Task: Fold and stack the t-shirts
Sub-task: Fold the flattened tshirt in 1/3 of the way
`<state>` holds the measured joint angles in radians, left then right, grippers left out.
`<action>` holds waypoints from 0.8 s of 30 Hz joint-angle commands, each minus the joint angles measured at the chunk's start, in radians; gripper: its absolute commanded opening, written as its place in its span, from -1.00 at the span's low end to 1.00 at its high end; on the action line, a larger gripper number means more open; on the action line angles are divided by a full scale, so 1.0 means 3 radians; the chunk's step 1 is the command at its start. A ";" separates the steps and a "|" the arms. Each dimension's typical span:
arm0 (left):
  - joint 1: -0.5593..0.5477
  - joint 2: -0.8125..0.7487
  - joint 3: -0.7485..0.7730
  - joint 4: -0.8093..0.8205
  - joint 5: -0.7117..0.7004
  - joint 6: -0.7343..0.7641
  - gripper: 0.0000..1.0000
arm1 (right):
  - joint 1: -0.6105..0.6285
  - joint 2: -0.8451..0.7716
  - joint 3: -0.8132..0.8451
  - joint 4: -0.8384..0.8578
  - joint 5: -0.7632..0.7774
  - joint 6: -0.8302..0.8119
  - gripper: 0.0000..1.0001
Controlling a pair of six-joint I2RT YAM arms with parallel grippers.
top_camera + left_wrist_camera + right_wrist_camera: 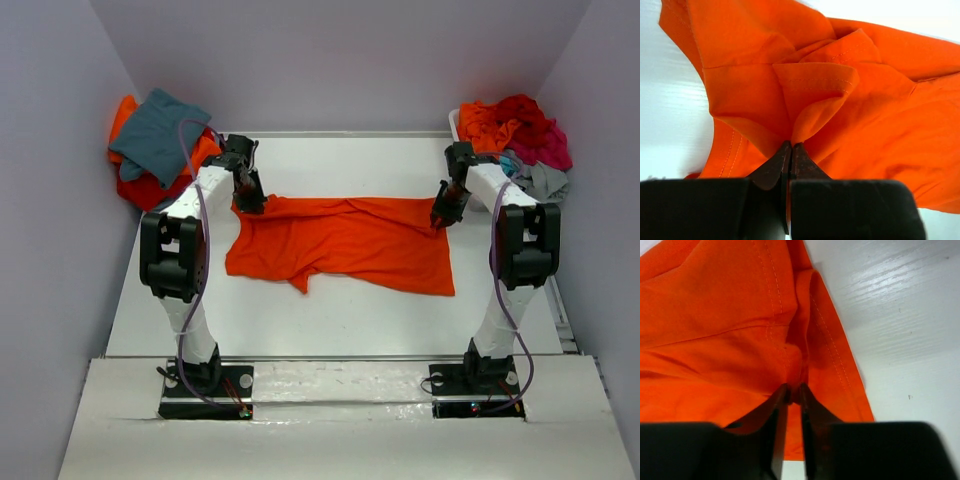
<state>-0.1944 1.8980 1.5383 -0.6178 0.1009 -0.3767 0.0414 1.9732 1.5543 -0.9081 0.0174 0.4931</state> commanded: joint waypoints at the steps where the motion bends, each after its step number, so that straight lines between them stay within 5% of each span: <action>1: 0.0009 -0.0247 -0.0076 -0.0012 0.0027 -0.0018 -0.89 | 0.0026 -0.0145 0.0039 0.0005 -0.0032 -0.0048 -0.35; 4: 0.0009 -0.0232 -0.0081 -0.0017 0.0001 -0.0018 -0.89 | 0.0056 -0.0119 0.0131 -0.0020 -0.0032 -0.0058 0.00; 7: 0.0009 -0.0227 -0.0076 -0.0017 0.0011 -0.0023 -0.89 | 0.0056 -0.0073 0.0178 -0.0051 -0.0022 -0.0069 0.06; 24: 0.0009 -0.0247 0.0057 -0.0073 0.0047 0.0028 -0.89 | 0.0056 0.0305 0.0571 -0.0010 0.0289 0.0003 -0.08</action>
<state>-0.1944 1.8973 1.5204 -0.6189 0.1051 -0.3775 0.0483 2.0396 1.6539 -0.9131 0.0589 0.4862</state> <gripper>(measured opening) 0.080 0.470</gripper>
